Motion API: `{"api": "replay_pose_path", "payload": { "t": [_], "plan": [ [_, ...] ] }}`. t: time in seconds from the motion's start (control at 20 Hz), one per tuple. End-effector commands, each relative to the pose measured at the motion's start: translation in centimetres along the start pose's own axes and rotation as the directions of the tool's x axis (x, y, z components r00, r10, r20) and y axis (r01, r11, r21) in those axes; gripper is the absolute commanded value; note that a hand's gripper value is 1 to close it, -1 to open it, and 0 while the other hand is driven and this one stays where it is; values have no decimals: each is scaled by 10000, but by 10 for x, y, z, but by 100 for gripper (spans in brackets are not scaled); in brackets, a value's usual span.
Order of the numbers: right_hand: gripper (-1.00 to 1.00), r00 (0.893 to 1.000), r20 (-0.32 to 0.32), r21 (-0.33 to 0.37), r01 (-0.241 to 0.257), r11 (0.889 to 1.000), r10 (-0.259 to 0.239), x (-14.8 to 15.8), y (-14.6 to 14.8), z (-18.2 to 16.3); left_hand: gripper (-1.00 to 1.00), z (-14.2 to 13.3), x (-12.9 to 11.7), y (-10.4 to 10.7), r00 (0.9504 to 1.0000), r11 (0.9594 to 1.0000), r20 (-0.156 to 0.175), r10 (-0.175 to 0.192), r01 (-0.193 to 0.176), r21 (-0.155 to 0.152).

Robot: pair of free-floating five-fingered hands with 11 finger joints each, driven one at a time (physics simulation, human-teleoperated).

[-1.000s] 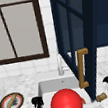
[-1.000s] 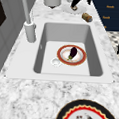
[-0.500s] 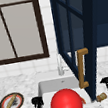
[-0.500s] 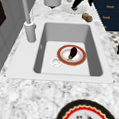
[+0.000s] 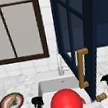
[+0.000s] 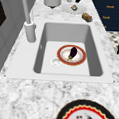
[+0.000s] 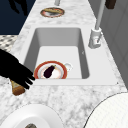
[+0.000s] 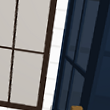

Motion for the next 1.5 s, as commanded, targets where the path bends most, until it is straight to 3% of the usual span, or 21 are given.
{"api": "replay_pose_path", "payload": {
  "t": [0.0, 0.2, 0.4, 0.65, 1.2, 1.3, 1.45],
  "plan": [
    [-100, 9984, 44, -27, 556, 9984, -556, 9, 3, 25, 0, 0, 0, 0, 10000, 10000, 0, 0, 0, 0],
    [-100, 9997, 92, -692, 232, 9973, -226, 33, 21, 39, 0, 0, 0, 0, 10000, 10000, 0, 0, 0, 0],
    [-100, 9996, 149, -1143, 268, 9931, -252, 52, 36, 54, 0, 0, 0, 0, 10000, 10000, 0, 0, 0, 0],
    [-100, 9995, 186, -1162, 281, 9928, -261, 83, 50, 62, 0, 0, 0, 0, 10000, 10000, 0, 0, 0, 0],
    [-100, 9988, 325, -854, 394, 9956, -368, 157, 45, 77, 0, 0, 0, 0, 10000, 10000, 0, 0, 0, 0],
    [-100, 9967, 759, -1387, 398, 9895, -294, 130, 52, 75, 0, 0, 0, 0, 10000, 10000, 0, 0, 0, 0],
    [-100, 9828, 1585, -1599, 1206, 9797, -952, 113, 56, 80, 0, 0, 0, 0, 10000, 10000, 0, 0, 0, 0]
  ]
}}
